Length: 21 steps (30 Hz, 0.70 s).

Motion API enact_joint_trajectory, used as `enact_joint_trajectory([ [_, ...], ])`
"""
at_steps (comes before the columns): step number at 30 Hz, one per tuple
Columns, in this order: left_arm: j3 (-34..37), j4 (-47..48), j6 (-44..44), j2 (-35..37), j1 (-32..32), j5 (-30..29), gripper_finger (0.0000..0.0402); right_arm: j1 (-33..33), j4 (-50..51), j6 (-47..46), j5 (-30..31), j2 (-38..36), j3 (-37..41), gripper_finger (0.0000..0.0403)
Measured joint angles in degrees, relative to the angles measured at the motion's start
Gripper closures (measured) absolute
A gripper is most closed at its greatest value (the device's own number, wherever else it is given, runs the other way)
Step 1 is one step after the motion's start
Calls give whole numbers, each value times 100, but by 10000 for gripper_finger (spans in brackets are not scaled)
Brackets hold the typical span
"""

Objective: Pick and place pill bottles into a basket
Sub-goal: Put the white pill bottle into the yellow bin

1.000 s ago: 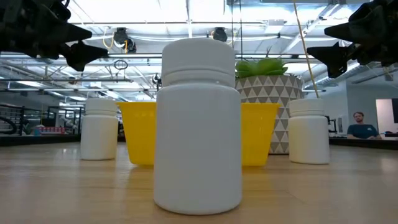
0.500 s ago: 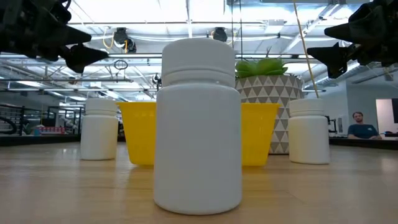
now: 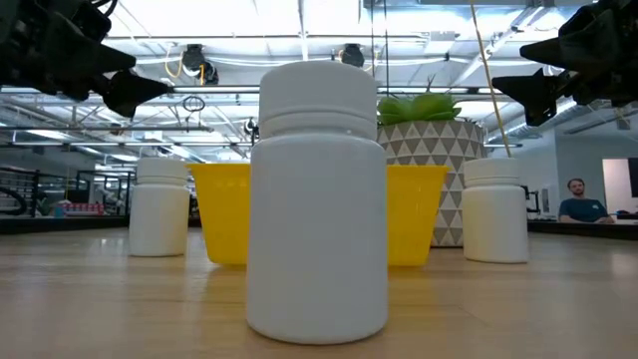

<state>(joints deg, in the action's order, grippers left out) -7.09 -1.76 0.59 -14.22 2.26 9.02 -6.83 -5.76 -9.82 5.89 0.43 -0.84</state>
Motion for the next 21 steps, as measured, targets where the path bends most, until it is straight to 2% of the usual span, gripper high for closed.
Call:
enact_joint_trajectory([
  [4, 166, -187, -1, 6, 0, -2, 91, 0, 0, 0, 0, 2, -2, 133],
  [7, 631, -838, 61, 4, 2, 0, 92, 0, 0, -1, -4, 0, 0, 133],
  [21, 625, -1330, -41, -2, 0, -94, 91, 0, 182, -258, -17, 4, -2, 133],
])
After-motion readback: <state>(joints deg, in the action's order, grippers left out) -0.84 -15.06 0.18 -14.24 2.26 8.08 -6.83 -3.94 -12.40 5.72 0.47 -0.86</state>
